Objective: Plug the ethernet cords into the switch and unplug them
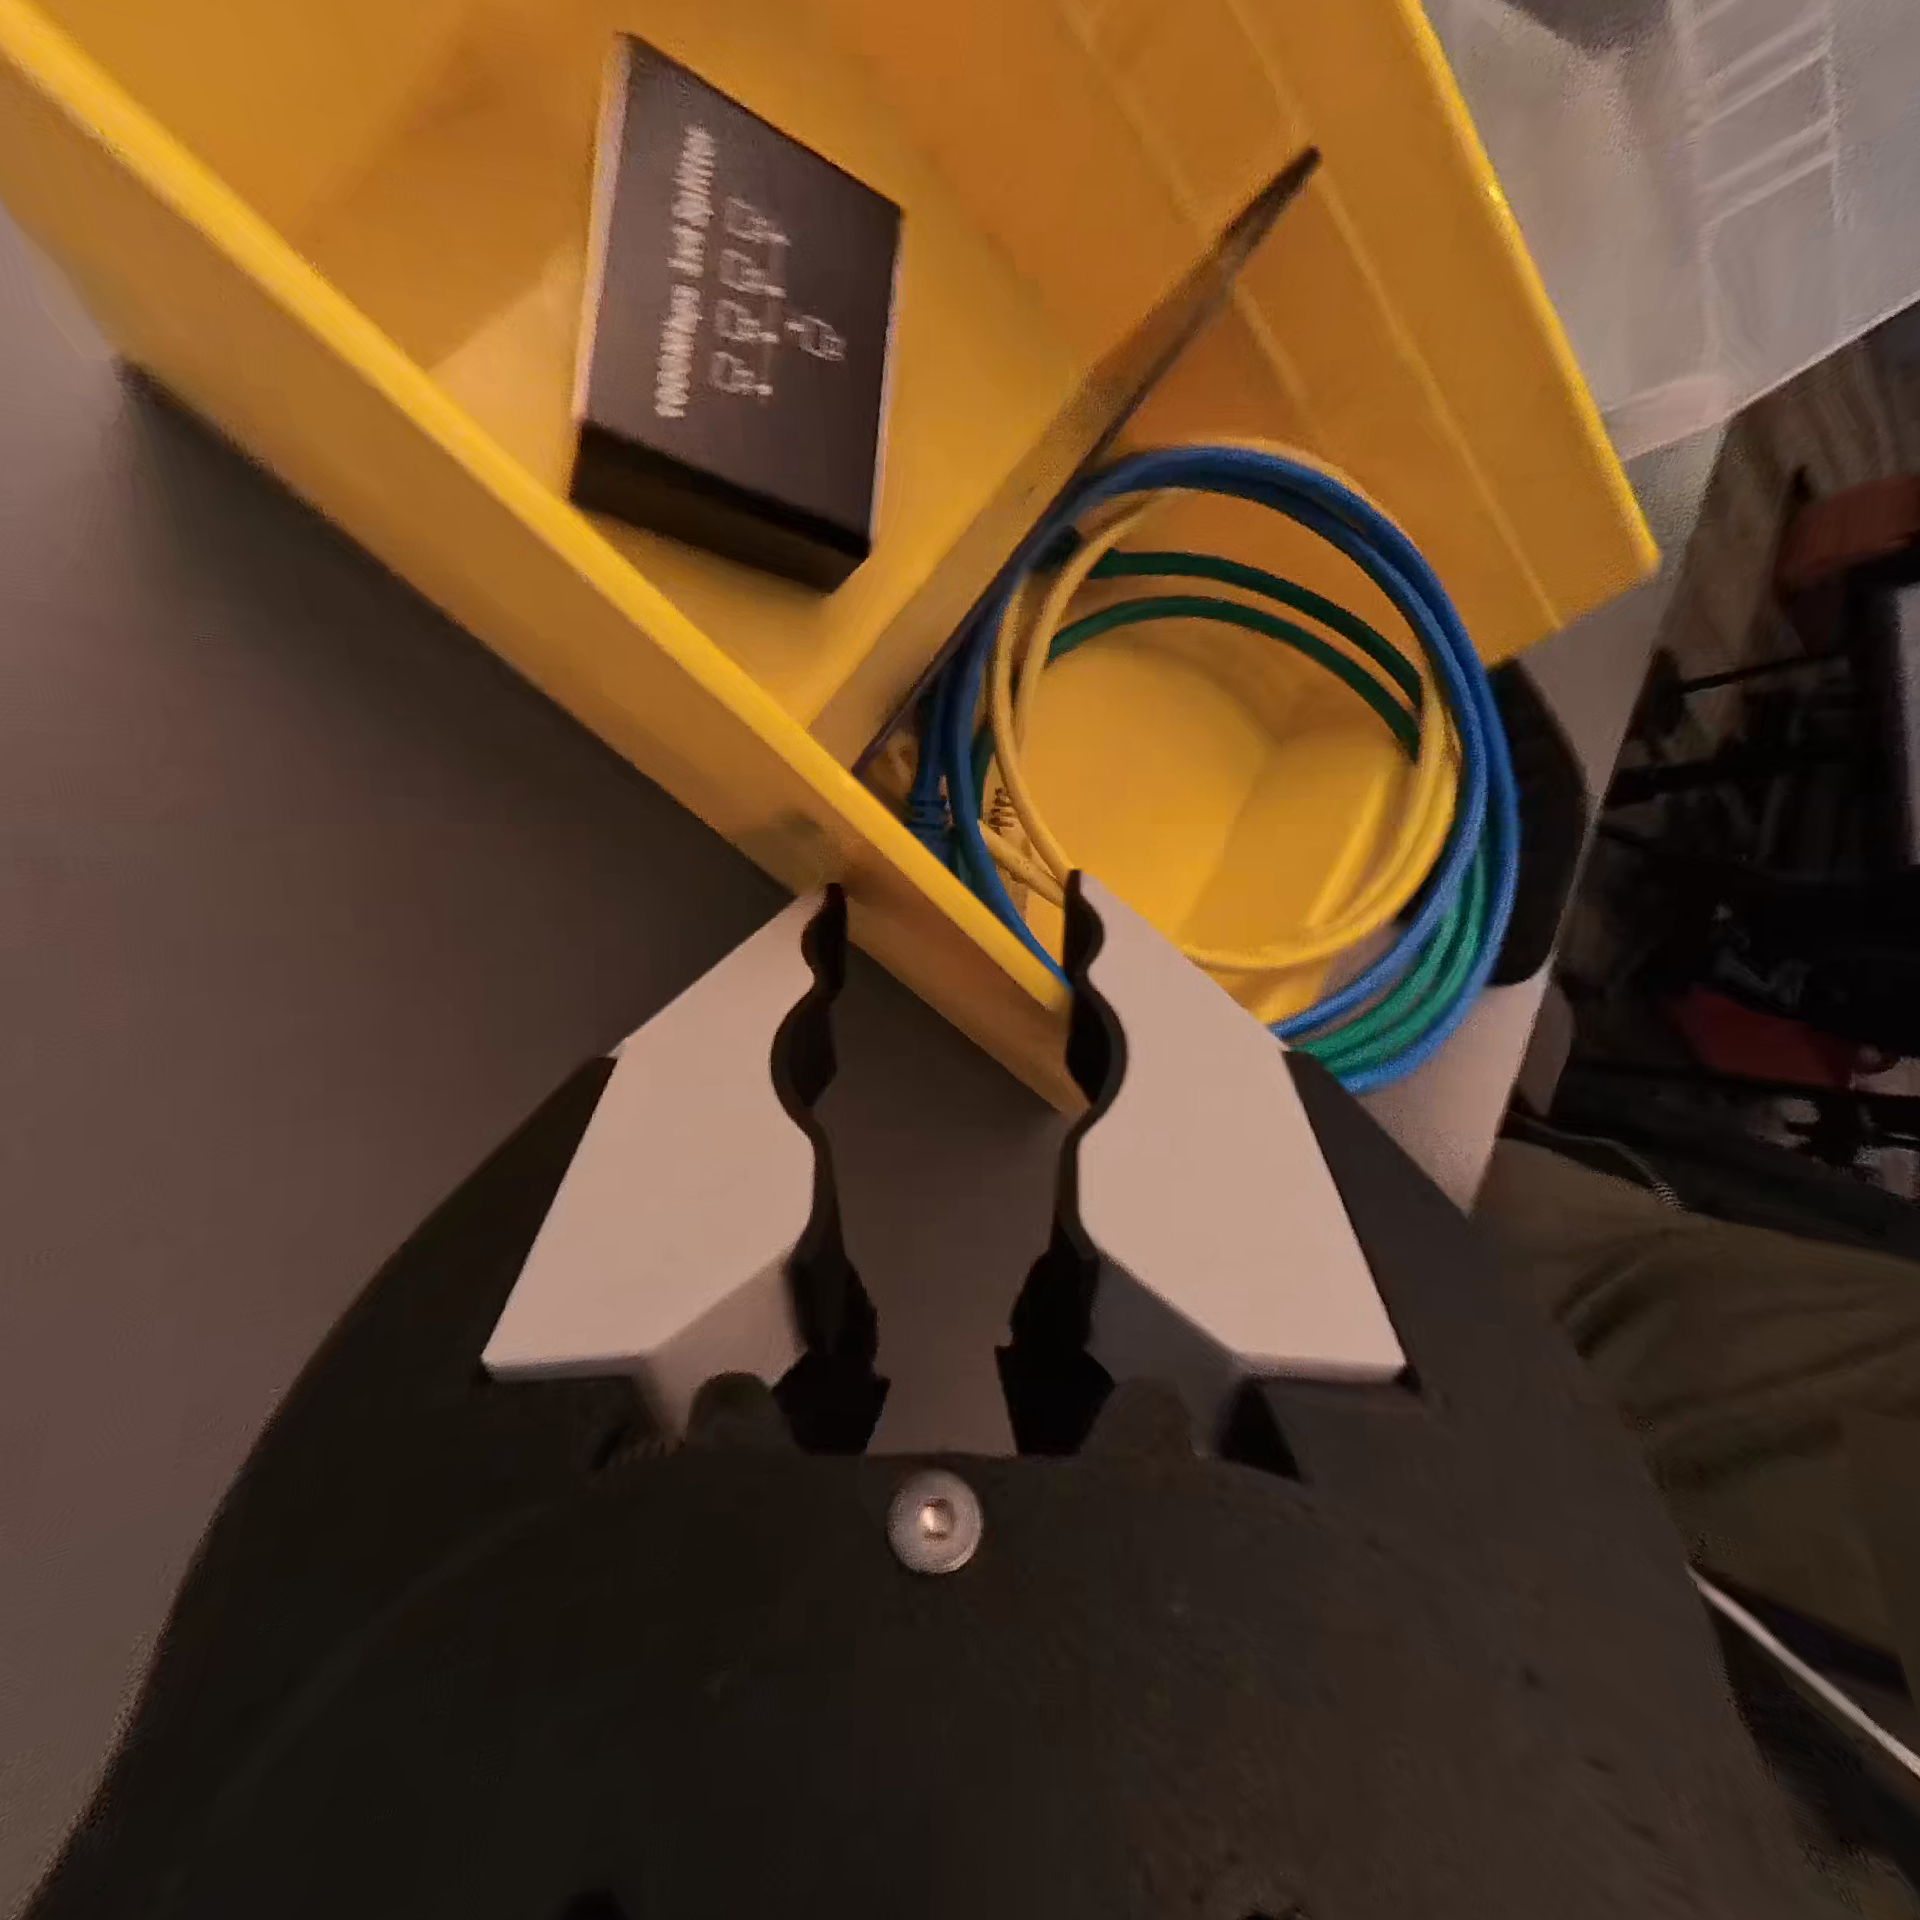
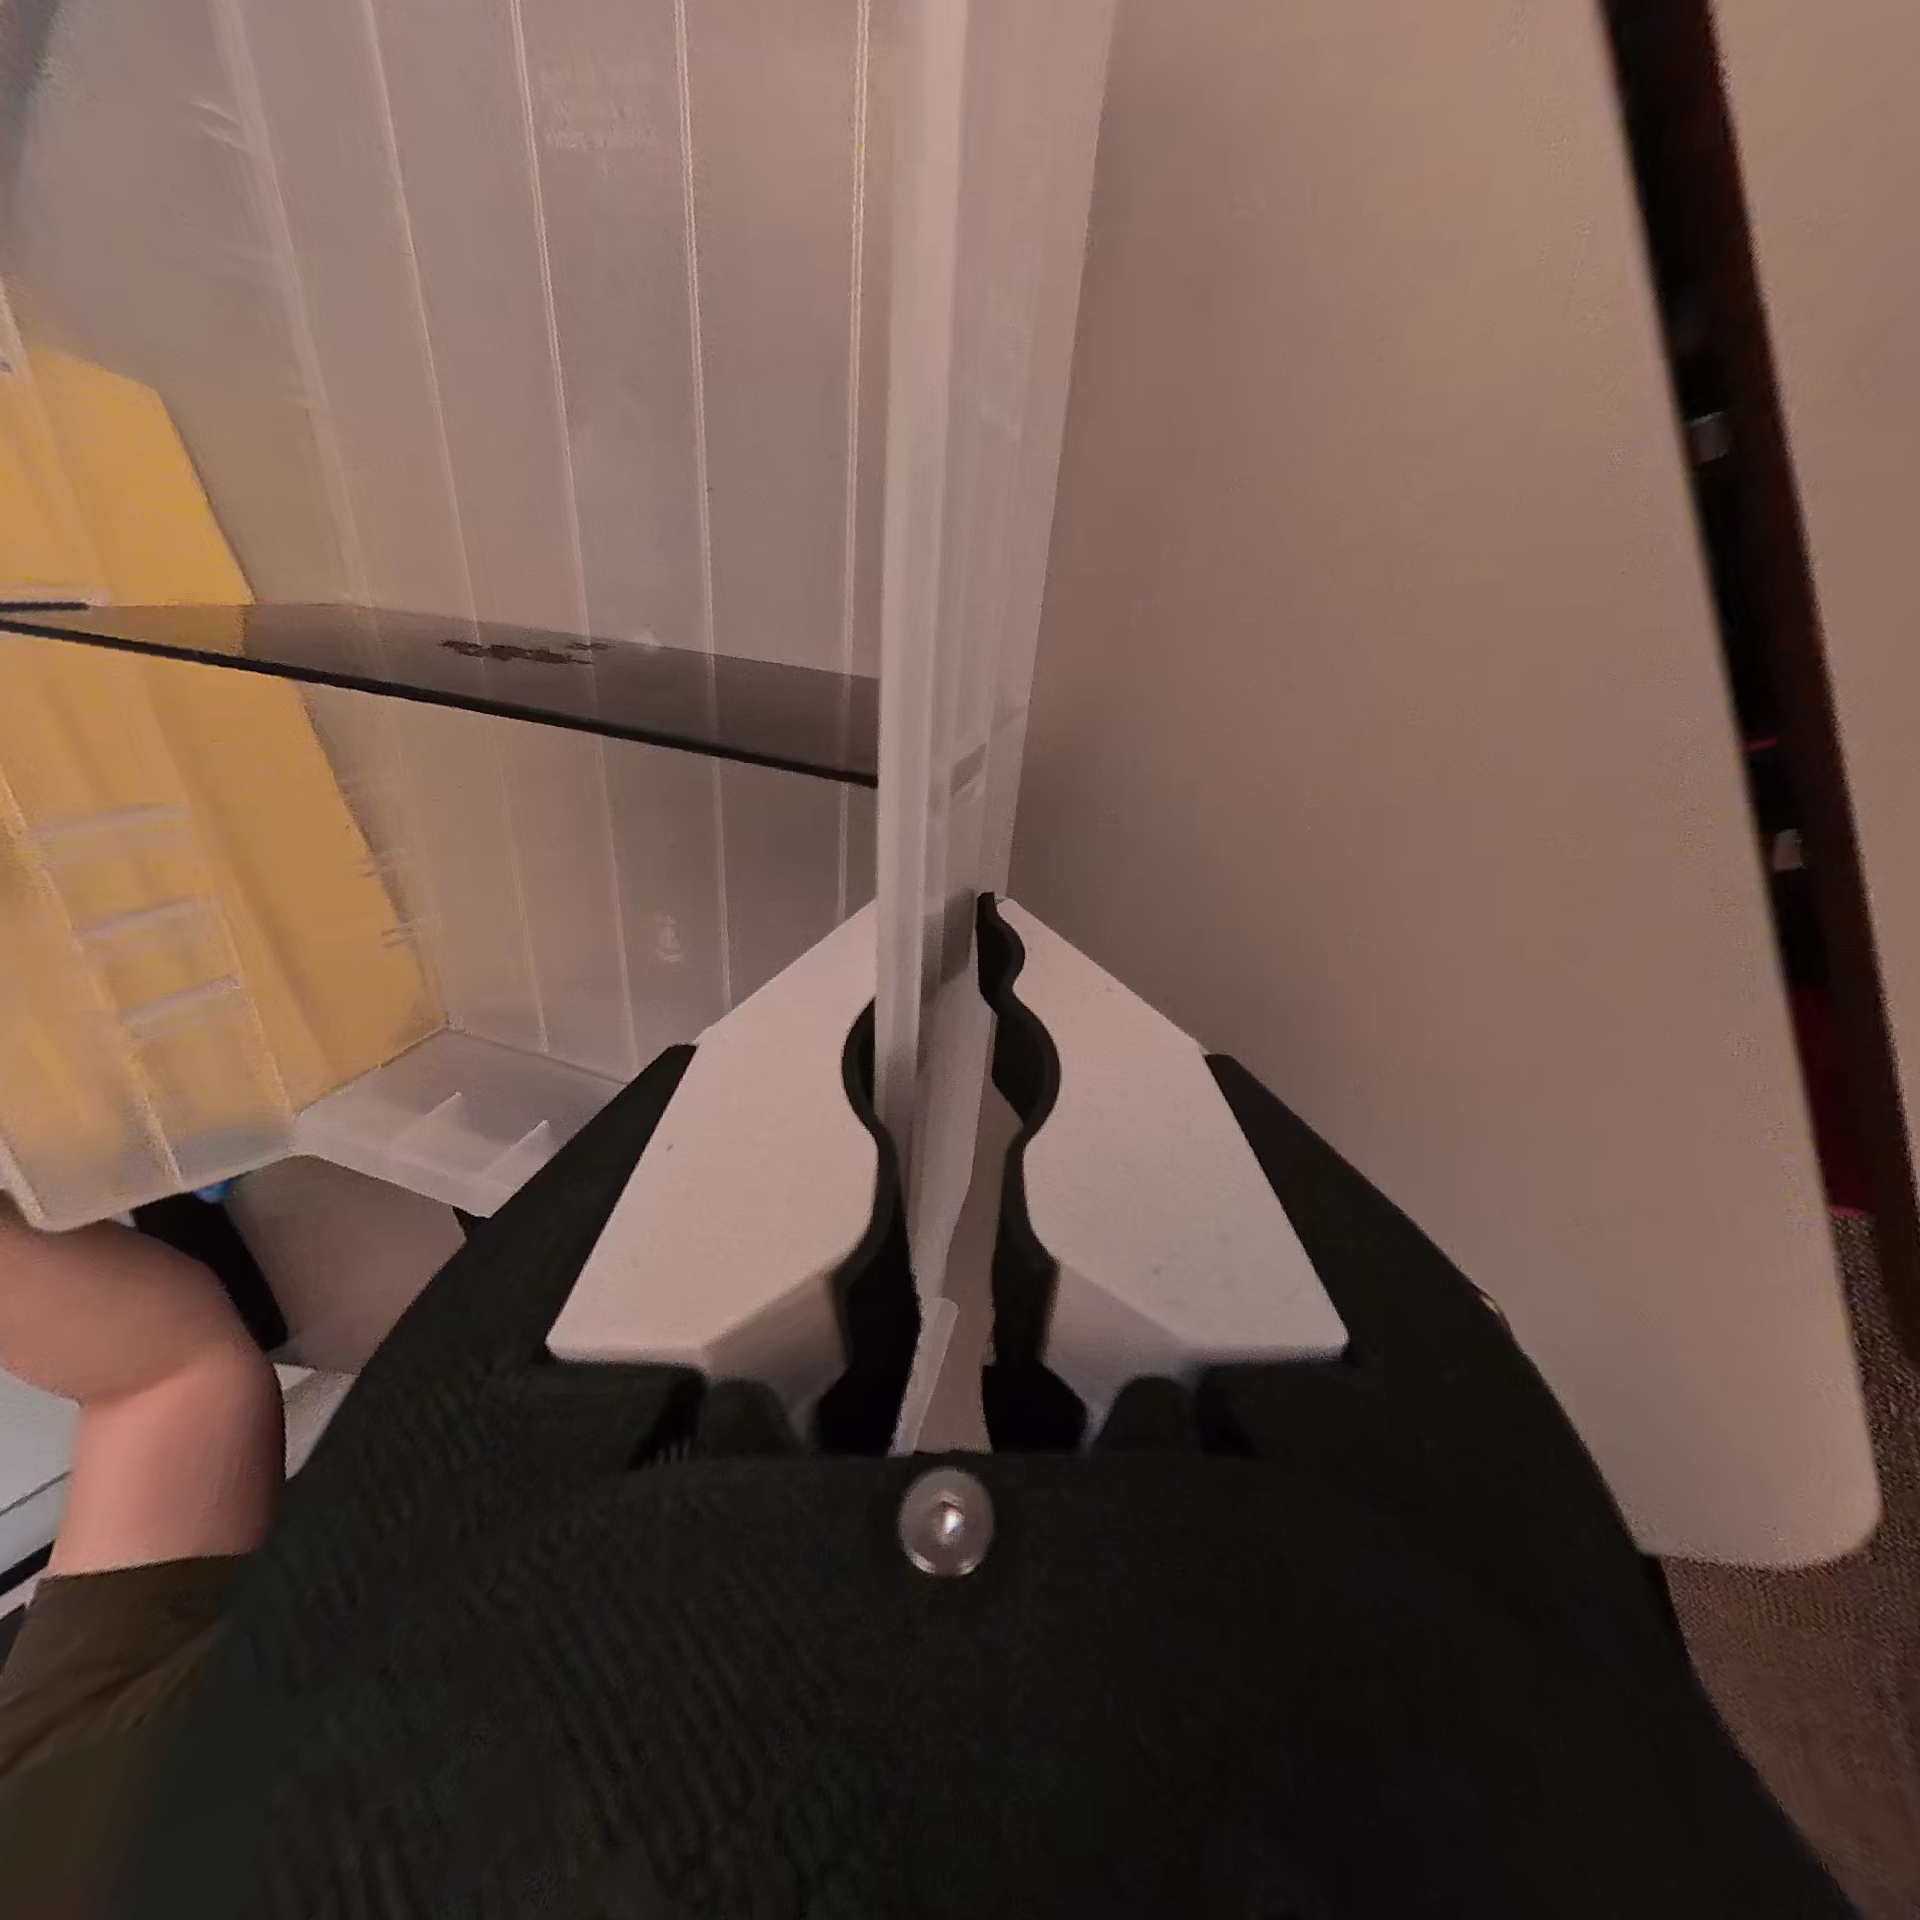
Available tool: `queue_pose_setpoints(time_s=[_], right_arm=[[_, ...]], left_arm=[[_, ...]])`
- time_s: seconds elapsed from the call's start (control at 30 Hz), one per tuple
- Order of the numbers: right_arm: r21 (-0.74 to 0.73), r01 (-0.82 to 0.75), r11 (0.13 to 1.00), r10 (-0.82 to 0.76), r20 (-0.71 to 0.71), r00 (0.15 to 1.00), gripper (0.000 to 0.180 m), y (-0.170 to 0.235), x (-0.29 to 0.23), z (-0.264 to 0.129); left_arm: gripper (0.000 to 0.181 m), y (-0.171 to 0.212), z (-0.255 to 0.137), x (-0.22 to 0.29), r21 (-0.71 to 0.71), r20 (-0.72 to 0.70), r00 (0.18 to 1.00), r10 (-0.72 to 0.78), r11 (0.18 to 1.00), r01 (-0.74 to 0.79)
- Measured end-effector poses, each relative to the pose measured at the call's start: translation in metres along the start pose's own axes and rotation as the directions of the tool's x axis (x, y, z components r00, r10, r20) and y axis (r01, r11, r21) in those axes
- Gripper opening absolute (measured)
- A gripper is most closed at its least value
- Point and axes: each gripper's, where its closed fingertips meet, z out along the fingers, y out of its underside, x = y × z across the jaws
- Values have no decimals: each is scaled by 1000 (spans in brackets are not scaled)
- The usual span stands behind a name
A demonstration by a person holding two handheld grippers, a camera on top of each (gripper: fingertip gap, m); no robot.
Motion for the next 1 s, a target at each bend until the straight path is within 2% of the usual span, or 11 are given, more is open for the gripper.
queue_pose_setpoints(time_s=[0.13,0.2,0.4,0.47,0.63,0.73,0.83,1.0], right_arm=[[-27,66,997,-65,31,997,8,6,-25,20],[-43,114,993,-112,48,993,8,7,-44,31],[-104,203,974,-193,101,976,9,2,-102,72],[-132,222,966,-208,108,972,10,-1,-116,84],[-158,236,959,-227,68,971,10,-24,-135,104],[-156,255,954,-263,-39,964,9,-43,-129,105],[-201,277,940,-311,-165,936,3,-52,-115,100],[-240,327,914,-365,-138,921,4,-49,-111,97]], left_arm=[[15,16,-58,-55,4,136,989,-57,998,57],[12,35,-89,-81,7,161,978,-134,991,135],[8,94,-191,-170,230,358,850,-387,918,321],[10,123,-220,-185,303,333,816,-472,873,382],[11,188,-287,-217,526,285,672,-683,698,486],[11,215,-309,-223,577,288,611,-738,643,504],[12,223,-312,-220,582,268,609,-746,629,515],[13,223,-312,-220,587,240,624,-744,623,517]])
